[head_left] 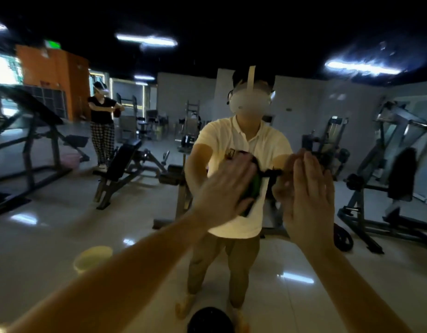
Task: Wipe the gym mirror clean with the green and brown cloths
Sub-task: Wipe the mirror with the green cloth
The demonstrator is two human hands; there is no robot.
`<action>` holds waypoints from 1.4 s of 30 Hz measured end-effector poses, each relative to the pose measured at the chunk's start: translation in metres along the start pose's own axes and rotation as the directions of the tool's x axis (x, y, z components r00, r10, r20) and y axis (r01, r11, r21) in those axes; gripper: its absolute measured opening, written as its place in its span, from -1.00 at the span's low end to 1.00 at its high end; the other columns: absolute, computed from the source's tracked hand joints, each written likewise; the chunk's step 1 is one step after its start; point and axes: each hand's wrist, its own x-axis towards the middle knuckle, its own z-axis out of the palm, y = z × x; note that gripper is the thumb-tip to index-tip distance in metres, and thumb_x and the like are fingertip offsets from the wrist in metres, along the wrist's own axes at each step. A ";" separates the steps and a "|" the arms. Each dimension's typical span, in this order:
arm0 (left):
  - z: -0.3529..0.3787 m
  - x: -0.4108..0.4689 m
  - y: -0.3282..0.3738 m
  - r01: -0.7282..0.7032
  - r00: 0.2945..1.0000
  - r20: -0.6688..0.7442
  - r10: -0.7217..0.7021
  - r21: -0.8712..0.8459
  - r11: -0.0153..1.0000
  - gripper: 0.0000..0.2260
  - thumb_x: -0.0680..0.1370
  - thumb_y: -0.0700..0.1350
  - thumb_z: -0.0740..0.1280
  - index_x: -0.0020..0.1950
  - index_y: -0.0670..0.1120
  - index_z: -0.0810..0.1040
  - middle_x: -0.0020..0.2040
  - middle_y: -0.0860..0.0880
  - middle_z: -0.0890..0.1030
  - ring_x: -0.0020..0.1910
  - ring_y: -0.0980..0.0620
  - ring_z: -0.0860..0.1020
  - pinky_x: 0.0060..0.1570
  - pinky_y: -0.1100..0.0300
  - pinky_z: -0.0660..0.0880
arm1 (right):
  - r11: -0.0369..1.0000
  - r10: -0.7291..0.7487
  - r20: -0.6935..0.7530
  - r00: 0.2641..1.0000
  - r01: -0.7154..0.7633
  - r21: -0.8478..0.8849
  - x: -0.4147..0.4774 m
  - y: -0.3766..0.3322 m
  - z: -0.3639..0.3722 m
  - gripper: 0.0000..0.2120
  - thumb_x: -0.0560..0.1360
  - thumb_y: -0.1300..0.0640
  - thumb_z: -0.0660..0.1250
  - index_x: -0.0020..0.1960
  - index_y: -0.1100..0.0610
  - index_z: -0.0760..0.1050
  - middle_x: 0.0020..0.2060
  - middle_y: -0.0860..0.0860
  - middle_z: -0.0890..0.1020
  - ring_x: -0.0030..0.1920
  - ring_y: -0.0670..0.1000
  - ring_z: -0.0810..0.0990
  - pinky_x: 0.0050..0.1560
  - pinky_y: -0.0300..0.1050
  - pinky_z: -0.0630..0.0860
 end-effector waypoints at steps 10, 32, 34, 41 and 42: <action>0.023 -0.143 -0.089 0.552 0.833 -0.005 -0.553 -0.053 0.832 -0.29 0.70 0.15 -0.02 0.63 -0.39 0.00 0.62 -0.42 0.01 0.65 -0.34 -0.08 0.61 -0.25 -0.05 | 0.985 0.101 0.173 0.980 -0.074 -0.154 -0.028 -0.020 0.018 -0.36 0.66 0.05 -0.01 0.65 0.33 -0.02 0.65 0.26 -0.03 0.66 0.24 -0.07 0.59 0.33 0.05; 0.047 -0.269 -0.106 0.270 0.937 0.212 -0.277 0.060 0.961 -0.23 0.67 0.19 0.10 0.60 -0.40 0.04 0.64 -0.31 -0.24 0.64 -0.28 -0.22 0.63 -0.17 -0.16 | 0.989 0.145 0.289 0.946 -0.134 -0.057 -0.119 -0.041 0.035 -0.29 0.52 0.28 0.13 0.64 0.35 0.03 0.65 0.27 0.00 0.66 0.25 -0.07 0.59 0.33 0.09; 0.055 -0.274 -0.091 0.344 0.913 0.221 -0.343 0.039 0.938 -0.22 0.68 0.18 0.10 0.60 -0.42 -0.01 0.62 -0.43 -0.10 0.64 -0.33 -0.20 0.62 -0.23 -0.14 | 0.989 0.146 0.290 0.946 -0.135 -0.057 -0.120 -0.041 0.036 -0.29 0.51 0.27 0.11 0.64 0.34 0.03 0.64 0.28 0.01 0.66 0.26 -0.06 0.59 0.33 0.09; 0.107 -0.220 0.055 -0.213 0.966 0.140 0.217 -0.047 0.976 -0.43 0.76 0.10 -0.19 0.64 -0.26 -0.01 0.66 -0.33 -0.07 0.62 -0.30 0.09 0.62 -0.16 -0.17 | 0.999 -0.028 0.345 0.938 0.017 0.036 -0.131 -0.010 0.011 -0.23 0.49 0.38 0.19 0.66 0.28 0.01 0.66 0.21 -0.02 0.66 0.20 -0.05 0.60 0.28 0.11; 0.109 -0.201 0.084 -0.295 0.947 0.116 0.299 -0.047 0.954 -0.46 0.77 0.07 -0.20 0.63 -0.24 0.07 0.65 -0.28 0.11 0.58 -0.22 0.21 0.61 -0.15 -0.09 | 0.998 -0.044 0.349 0.936 0.030 0.048 -0.137 -0.002 0.003 -0.25 0.50 0.38 0.17 0.66 0.28 0.02 0.66 0.20 -0.02 0.66 0.20 -0.04 0.60 0.28 0.11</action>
